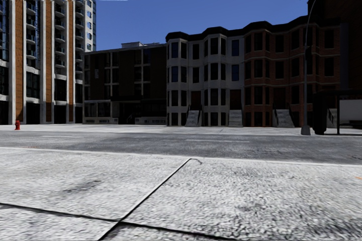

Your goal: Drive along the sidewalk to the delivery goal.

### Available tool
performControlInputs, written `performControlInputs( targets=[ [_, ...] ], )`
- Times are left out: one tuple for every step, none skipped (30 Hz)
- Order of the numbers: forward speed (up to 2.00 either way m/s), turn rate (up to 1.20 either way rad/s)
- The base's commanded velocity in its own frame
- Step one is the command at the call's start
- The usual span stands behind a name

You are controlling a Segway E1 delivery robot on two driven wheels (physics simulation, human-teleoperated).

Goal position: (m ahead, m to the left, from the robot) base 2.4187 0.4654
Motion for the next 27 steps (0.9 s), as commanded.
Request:
performControlInputs(
  targets=[
    [1.66, 0.34],
    [1.64, 0.34],
    [1.64, 0.34],
    [1.57, 0.34],
    [1.52, 0.34],
    [1.48, 0.34],
    [1.48, 0.34],
    [1.44, 0.34],
    [1.39, 0.34],
    [1.34, 0.34],
    [1.34, 0.34],
    [1.3, 0.34],
    [1.23, 0.34],
    [1.14, 0.34],
    [1.14, 0.34],
    [1.08, 0.34],
    [1.07, 0.34],
    [1.06, 0.34],
    [1.06, 0.34],
    [1.06, 0.34],
    [1.06, 0.34],
    [1.06, 0.34],
    [1.06, 0.34],
    [1.06, 0.34],
    [1.06, 0.34],
    [1.05, 0.34],
    [1.05, 0.34]
  ],
)
